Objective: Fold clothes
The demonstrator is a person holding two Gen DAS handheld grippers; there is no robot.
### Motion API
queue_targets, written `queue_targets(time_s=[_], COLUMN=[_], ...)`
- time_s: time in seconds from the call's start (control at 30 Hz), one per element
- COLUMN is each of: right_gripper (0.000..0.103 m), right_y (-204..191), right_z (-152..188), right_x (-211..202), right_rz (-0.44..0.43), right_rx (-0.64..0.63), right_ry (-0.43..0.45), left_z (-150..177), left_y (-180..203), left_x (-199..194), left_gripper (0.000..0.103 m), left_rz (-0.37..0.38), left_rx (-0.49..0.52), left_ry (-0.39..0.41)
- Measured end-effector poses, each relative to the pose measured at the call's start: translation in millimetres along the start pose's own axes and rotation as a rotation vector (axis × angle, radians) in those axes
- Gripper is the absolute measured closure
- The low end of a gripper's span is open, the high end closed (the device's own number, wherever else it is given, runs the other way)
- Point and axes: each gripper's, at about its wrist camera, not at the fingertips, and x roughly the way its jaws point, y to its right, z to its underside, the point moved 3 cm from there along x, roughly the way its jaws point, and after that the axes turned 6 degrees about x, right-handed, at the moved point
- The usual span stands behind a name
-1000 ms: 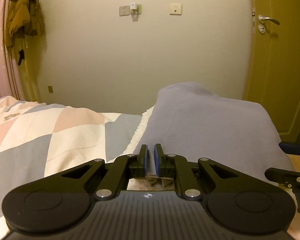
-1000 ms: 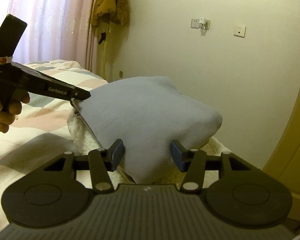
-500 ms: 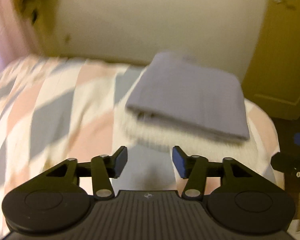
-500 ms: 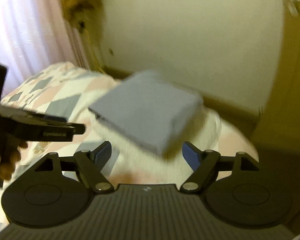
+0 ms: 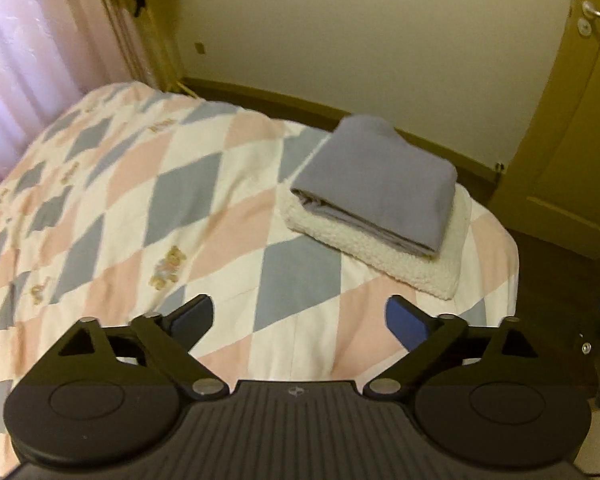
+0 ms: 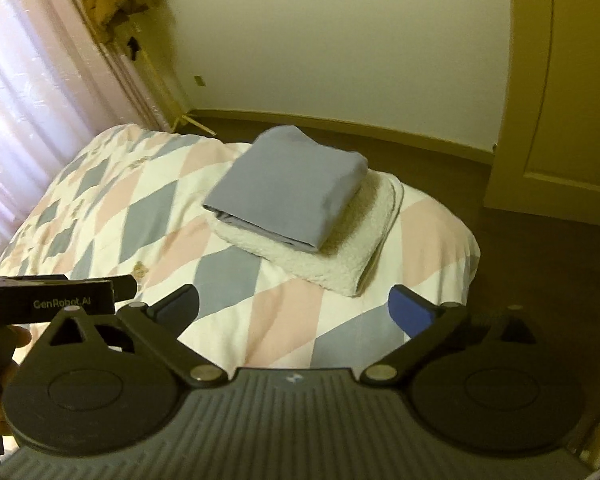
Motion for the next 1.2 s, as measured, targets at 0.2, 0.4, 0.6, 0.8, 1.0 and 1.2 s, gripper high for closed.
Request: queue_targets(time_s=[0.2, 0.4, 0.6, 0.8, 1.0, 1.2], right_gripper=[0.001, 0.001, 0.001, 0.001, 0.001, 0.001], right_y=[-8.0, -5.9, -6.3, 22.3, 50.5, 53.7], right_z=[-12.3, -16.5, -17.3, -24.7, -23.1, -26.6], right_x=[-30.9, -56.6, -73.2, -71.7, -55.9, -48.0], right_rz=[-0.006, 0.058, 0.168, 0.045, 0.036, 0.037], right_rx=[-0.089, -0.220, -0.414, -0.247, -0.123, -0.104], right_ry=[0.009, 0.092, 0.168, 0.041, -0.064, -0.071], left_z=[-4.8, 2.7, 13.8, 25.5, 36.3, 30.1], left_y=[6.3, 24.8, 44.2, 60.4, 73.5, 81.5], left_x=[-38.6, -67.0, -83.6, -79.8, -66.2, -55.7], left_gripper=[0.002, 0.000, 0.000, 0.000, 0.000, 0.000], left_rz=[-0.043, -0.099, -0.073, -0.084, -0.097, -0.103], left_rx=[-0.042, -0.071, -0.110, -0.111, -0.103, -0.079], left_ry=[0.037, 0.059, 0.059, 0.028, 0.007, -0.004])
